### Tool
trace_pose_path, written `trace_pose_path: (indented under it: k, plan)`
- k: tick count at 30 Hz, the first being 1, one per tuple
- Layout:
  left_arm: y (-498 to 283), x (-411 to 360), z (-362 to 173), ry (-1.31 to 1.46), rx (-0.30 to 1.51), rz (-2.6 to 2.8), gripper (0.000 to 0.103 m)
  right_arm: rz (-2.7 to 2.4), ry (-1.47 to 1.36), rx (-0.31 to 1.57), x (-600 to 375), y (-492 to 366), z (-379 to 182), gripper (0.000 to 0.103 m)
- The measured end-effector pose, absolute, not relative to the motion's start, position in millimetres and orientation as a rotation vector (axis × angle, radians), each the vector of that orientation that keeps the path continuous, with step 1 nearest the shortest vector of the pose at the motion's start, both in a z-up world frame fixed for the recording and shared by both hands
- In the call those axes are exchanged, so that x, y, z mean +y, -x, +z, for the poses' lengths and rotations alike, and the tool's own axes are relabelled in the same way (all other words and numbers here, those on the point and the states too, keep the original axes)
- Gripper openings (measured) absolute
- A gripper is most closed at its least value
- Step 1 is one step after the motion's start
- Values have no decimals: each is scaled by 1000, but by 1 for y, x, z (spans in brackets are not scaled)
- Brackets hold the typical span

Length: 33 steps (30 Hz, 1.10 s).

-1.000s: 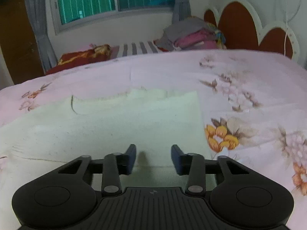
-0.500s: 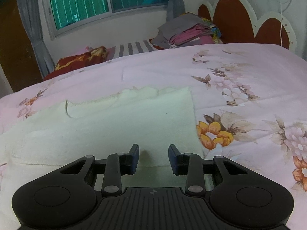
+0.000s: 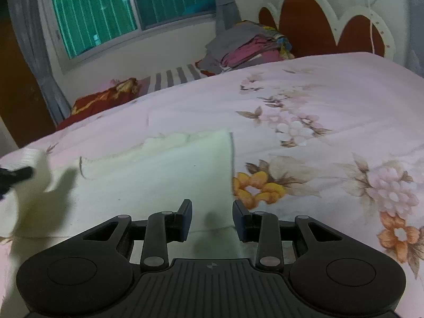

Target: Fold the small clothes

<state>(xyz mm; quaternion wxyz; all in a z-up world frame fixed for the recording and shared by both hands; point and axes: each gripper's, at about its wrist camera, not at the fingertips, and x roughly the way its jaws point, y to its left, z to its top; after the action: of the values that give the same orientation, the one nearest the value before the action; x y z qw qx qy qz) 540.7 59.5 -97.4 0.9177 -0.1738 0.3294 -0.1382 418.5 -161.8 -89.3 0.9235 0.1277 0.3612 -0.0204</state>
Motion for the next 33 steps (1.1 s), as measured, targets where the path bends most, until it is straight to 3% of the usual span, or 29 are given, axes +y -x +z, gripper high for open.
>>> trace_pose_path:
  k: [7,9,10,11,12,14,21,27,33]
  plan:
    - [-539,-15,-130,172,802,-402,4,-68,-293,744,-189,-399,-85,35]
    - [-538,-31,-143,154,857,-437,24,-90,-308,751,-199,-394,-85,35]
    - [-534,-37,-144,145,834,-460,44,-104,-318,753,-204,-392,-85,35]
    - [-528,-43,-142,145,820,-493,70,-116,-326,748,-208,-389,-83,35]
    - [-526,-45,-141,154,822,-529,79,-125,-336,739,-211,-387,-82,35]
    - [-516,-41,-135,145,796,-521,71,-117,-363,722,-216,-384,-77,35]
    - [-457,71,-103,108,670,-221,73,46,-427,709,-186,-403,-70,35]
    - [-431,179,-119,131,757,9,72,101,-388,797,-142,-443,-88,35]
    - [-454,190,-135,189,811,18,67,110,-417,884,-126,-470,-106,35]
